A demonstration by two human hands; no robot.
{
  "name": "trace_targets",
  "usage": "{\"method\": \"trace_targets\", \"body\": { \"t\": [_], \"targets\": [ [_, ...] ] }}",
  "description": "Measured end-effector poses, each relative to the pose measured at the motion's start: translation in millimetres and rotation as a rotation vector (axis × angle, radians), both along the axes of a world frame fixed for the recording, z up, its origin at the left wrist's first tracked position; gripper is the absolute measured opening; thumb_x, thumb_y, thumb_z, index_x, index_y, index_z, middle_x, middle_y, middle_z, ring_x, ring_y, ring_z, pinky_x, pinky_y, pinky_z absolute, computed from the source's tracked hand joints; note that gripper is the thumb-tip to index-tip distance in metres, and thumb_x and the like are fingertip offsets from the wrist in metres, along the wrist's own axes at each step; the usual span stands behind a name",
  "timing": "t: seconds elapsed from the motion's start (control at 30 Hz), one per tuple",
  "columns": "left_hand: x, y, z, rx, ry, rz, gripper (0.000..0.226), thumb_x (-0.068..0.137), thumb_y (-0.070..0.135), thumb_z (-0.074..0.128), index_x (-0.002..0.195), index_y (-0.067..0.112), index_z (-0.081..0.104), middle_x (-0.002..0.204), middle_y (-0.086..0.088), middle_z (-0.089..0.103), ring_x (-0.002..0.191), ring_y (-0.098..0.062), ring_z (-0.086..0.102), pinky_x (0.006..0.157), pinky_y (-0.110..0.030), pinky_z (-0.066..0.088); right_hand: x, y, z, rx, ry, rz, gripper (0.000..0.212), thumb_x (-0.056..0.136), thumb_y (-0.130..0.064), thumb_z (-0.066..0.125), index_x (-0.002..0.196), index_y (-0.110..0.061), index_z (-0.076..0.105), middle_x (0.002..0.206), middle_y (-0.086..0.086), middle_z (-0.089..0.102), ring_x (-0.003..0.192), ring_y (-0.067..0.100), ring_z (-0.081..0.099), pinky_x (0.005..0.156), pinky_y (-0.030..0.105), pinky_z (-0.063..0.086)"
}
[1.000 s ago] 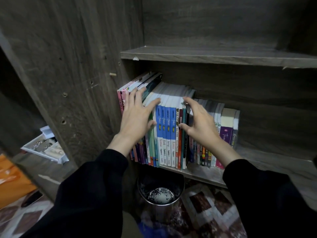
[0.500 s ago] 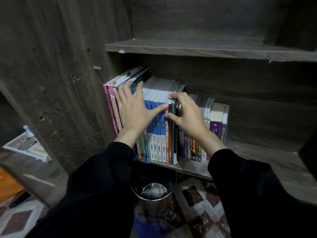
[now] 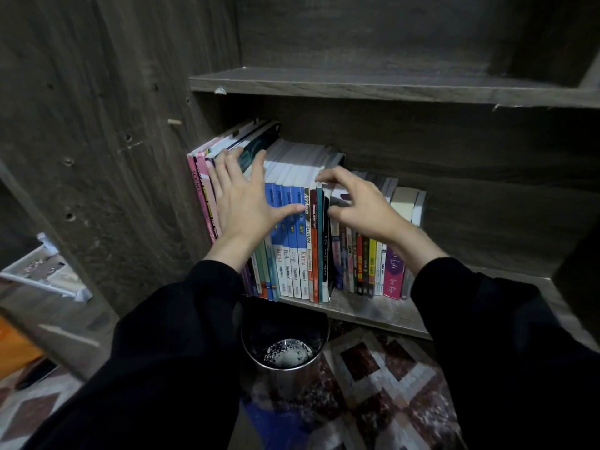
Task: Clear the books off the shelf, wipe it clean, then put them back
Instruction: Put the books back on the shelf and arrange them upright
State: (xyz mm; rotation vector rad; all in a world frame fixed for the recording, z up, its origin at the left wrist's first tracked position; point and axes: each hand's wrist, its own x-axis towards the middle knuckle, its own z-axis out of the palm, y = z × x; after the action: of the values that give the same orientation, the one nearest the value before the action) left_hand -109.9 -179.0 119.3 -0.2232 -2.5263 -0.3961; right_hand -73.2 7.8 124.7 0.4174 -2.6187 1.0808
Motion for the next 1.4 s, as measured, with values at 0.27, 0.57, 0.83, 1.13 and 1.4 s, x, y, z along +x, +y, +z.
{"method": "trace_targets", "body": {
  "t": [0.27, 0.57, 0.83, 1.13, 1.4],
  "targets": [
    [34.5, 34.7, 5.0, -0.135, 0.094, -0.315, 0.056, 0.093, 0.030, 0.053, 0.145, 0.022, 0.035, 0.150, -0.004, 0.029, 0.142, -0.024, 0.011, 0.117, -0.042, 0.003, 11.4, 0.4, -16.9, -0.066, -0.126, -0.007, 0.070, 0.089, 0.000, 0.049, 0.146, -0.034, 0.027, 0.145, 0.001, 0.041, 0.095, 0.002, 0.056, 0.079, 0.021, 0.048],
    [44.3, 47.8, -13.6, 0.009, 0.081, -0.263, 0.057, 0.085, 0.011, 0.049, 0.142, 0.018, 0.043, 0.145, -0.005, 0.038, 0.142, -0.026, 0.013, 0.114, -0.039, -0.016, 5.5, 0.4, -20.1, 0.167, -0.068, -0.060, 0.076, 0.085, 0.003, 0.051, 0.144, -0.032, 0.020, 0.144, 0.004, 0.044, 0.062, 0.001, 0.049, 0.053, 0.020, 0.039],
    [67.4, 43.0, -37.3, 0.362, 0.037, -0.340, 0.045, 0.091, 0.029, 0.059, 0.134, 0.020, 0.049, 0.110, -0.003, 0.050, 0.094, -0.014, 0.049, 0.081, -0.025, 0.043, 6.6, -2.1, -22.6, 0.159, -0.062, -0.078, 0.076, 0.086, 0.001, 0.052, 0.146, -0.031, 0.018, 0.147, 0.004, 0.040, 0.063, 0.005, 0.053, 0.050, 0.019, 0.035],
    [77.6, 36.2, -37.4, 0.370, -0.022, -0.457, 0.054, 0.093, 0.008, 0.054, 0.144, 0.014, 0.035, 0.056, 0.004, 0.051, 0.040, -0.003, 0.043, 0.042, -0.016, 0.041, 4.6, -0.2, -21.7, 0.161, -0.085, -0.091, 0.074, 0.086, 0.003, 0.052, 0.143, -0.032, 0.020, 0.138, 0.003, 0.048, 0.057, 0.003, 0.051, 0.048, 0.020, 0.035],
    [89.4, 36.5, -37.1, 0.469, -0.316, -0.447, 0.078, 0.094, 0.008, 0.051, 0.147, 0.044, 0.008, 0.050, 0.000, 0.044, 0.037, -0.010, 0.039, 0.046, -0.038, 0.049, 8.2, -3.3, -15.9, 0.190, -0.078, -0.112, 0.072, 0.085, 0.001, 0.053, 0.142, -0.031, 0.023, 0.145, -0.001, 0.043, 0.113, 0.023, 0.056, 0.089, 0.041, 0.050]
  ]
}}
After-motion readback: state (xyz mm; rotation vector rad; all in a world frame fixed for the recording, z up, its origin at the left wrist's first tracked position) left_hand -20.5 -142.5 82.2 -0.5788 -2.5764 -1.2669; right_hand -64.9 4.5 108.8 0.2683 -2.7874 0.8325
